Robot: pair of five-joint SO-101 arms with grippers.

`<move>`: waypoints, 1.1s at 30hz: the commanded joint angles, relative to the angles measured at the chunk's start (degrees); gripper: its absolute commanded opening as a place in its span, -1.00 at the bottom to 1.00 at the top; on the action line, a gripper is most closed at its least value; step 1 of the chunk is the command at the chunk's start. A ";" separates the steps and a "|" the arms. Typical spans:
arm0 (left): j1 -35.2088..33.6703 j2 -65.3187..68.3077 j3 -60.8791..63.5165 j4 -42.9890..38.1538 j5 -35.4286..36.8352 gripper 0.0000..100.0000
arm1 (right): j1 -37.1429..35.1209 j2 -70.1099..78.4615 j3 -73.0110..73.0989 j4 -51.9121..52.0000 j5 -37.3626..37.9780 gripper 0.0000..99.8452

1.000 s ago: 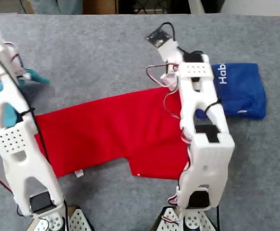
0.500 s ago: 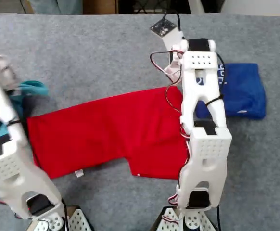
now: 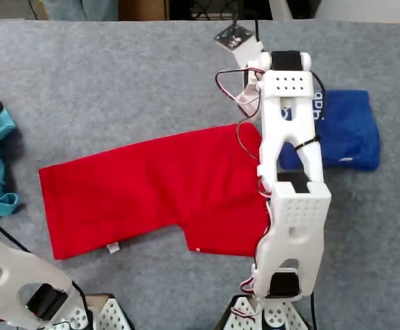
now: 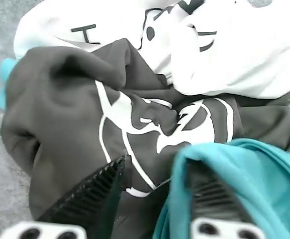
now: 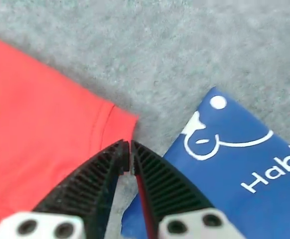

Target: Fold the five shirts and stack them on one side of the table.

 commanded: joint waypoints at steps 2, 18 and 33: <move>0.04 -2.73 -13.58 8.88 0.79 -0.30 | -3.25 -3.12 -5.67 8.62 2.55 -0.97; 25.01 -2.37 -22.02 29.45 -22.15 -0.39 | -4.48 -8.31 -1.54 11.69 5.01 -0.97; 31.25 -4.66 21.49 3.96 -13.19 -0.55 | -3.16 -8.31 14.90 -3.69 5.01 -0.97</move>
